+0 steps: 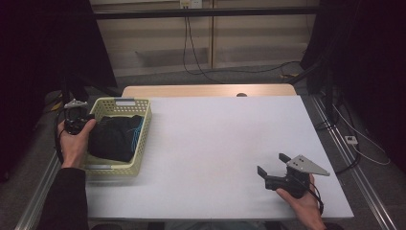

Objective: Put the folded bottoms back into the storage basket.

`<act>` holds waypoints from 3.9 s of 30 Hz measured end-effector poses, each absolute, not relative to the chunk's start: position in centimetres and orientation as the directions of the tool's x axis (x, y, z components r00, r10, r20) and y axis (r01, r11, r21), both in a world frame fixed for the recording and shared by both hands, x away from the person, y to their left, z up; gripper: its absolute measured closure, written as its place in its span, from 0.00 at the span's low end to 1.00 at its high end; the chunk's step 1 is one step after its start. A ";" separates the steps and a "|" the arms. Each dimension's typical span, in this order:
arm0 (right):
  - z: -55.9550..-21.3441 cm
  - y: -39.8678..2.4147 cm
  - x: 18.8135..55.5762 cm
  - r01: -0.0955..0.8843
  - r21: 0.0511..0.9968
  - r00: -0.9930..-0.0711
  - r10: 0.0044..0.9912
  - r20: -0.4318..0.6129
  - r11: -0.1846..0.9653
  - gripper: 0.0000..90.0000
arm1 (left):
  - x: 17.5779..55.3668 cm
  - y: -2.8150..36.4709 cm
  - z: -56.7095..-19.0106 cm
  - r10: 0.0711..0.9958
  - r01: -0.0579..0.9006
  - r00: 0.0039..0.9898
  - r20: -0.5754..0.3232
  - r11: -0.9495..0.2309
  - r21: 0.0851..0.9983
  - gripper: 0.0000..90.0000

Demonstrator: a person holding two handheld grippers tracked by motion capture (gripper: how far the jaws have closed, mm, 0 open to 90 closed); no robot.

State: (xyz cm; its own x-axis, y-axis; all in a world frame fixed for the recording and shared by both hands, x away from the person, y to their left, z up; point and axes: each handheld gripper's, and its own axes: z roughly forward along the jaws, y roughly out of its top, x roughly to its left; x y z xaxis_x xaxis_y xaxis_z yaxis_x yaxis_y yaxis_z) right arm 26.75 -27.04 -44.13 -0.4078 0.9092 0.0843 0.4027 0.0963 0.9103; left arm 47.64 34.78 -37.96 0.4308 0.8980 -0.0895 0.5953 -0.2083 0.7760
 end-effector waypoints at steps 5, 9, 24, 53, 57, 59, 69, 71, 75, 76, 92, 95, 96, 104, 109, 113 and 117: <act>-44.1 -27.1 26.7 0.406 0.909 -0.402 0.911 0.089 0.090 0.08 | 47.0 34.7 -37.0 0.903 0.569 0.425 -0.064 -0.212 0.795 0.13; -44.1 -27.1 26.7 0.403 0.911 -0.401 0.912 0.085 0.093 0.08 | 46.3 34.4 -36.5 0.894 0.539 0.446 -0.034 -0.238 0.808 0.13; -44.2 -27.2 26.7 0.408 0.909 -0.394 0.915 0.087 0.089 0.08 | 44.0 34.0 -35.1 0.891 0.475 0.454 0.004 -0.246 0.845 0.10; -44.1 -27.1 27.1 0.412 0.909 -0.381 0.919 0.104 0.068 0.08 | 37.8 35.2 -35.2 0.914 0.414 0.405 0.032 -0.215 0.884 0.05; -44.2 -27.2 27.2 0.417 0.907 -0.375 0.921 0.107 0.064 0.08 | 37.4 35.6 -36.0 0.915 0.440 0.402 0.029 -0.221 0.870 0.05; -44.1 -27.3 27.1 0.413 0.908 -0.376 0.921 0.102 0.068 0.08 | 37.3 35.8 -36.4 0.917 0.450 0.397 0.029 -0.222 0.865 0.05; -44.1 -27.3 27.0 0.410 0.909 -0.384 0.918 0.099 0.073 0.08 | 35.0 36.0 -36.8 0.927 0.443 0.374 0.013 -0.191 0.876 0.04; -44.1 -27.2 27.1 0.410 0.909 -0.386 0.917 0.099 0.074 0.08 | 34.5 35.8 -36.6 0.926 0.434 0.379 0.008 -0.185 0.882 0.04; -44.1 -27.1 27.2 0.409 0.909 -0.391 0.915 0.097 0.078 0.08 | 33.3 35.2 -36.3 0.921 0.421 0.389 0.026 -0.202 0.884 0.04; -44.1 -27.0 27.2 0.411 0.908 -0.392 0.915 0.099 0.078 0.08 | 33.1 35.0 -36.3 0.921 0.422 0.388 0.023 -0.199 0.885 0.04; -44.1 -26.8 27.4 0.408 0.910 -0.405 0.909 0.101 0.080 0.08 | 32.1 32.0 -36.1 0.880 0.391 0.475 0.009 -0.220 0.894 0.04; -44.1 -26.8 27.4 0.409 0.909 -0.406 0.908 0.103 0.079 0.08 | 32.2 31.0 -36.0 0.873 0.387 0.488 0.010 -0.227 0.894 0.05; -44.1 -26.8 27.4 0.409 0.909 -0.406 0.908 0.103 0.079 0.08 | 32.2 30.7 -36.1 0.869 0.388 0.495 0.009 -0.231 0.892 0.05; -44.1 -26.8 27.4 0.408 0.909 -0.407 0.907 0.103 0.080 0.08 | 32.6 28.4 -36.5 0.835 0.395 0.550 -0.012 -0.247 0.885 0.06; -44.1 -26.7 27.4 0.408 0.909 -0.409 0.907 0.103 0.081 0.08 | 32.8 27.9 -36.2 0.831 0.385 0.556 -0.026 -0.230 0.894 0.06; -44.1 -26.7 27.4 0.408 0.909 -0.409 0.907 0.101 0.082 0.08 | 33.0 27.4 -36.2 0.825 0.391 0.564 -0.039 -0.225 0.893 0.05; -44.1 -26.7 27.4 0.408 0.909 -0.410 0.907 0.101 0.083 0.08 | 33.0 26.3 -36.3 0.804 0.385 0.593 -0.033 -0.247 0.889 0.05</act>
State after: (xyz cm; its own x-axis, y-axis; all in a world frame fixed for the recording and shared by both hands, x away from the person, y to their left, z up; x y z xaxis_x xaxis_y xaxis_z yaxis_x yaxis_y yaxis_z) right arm 27.39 -26.72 -44.07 -0.4099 0.9065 0.1013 0.4080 0.0828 0.9092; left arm 32.99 26.33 -36.34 0.5931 0.8044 -0.0332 0.3847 -0.2470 0.8894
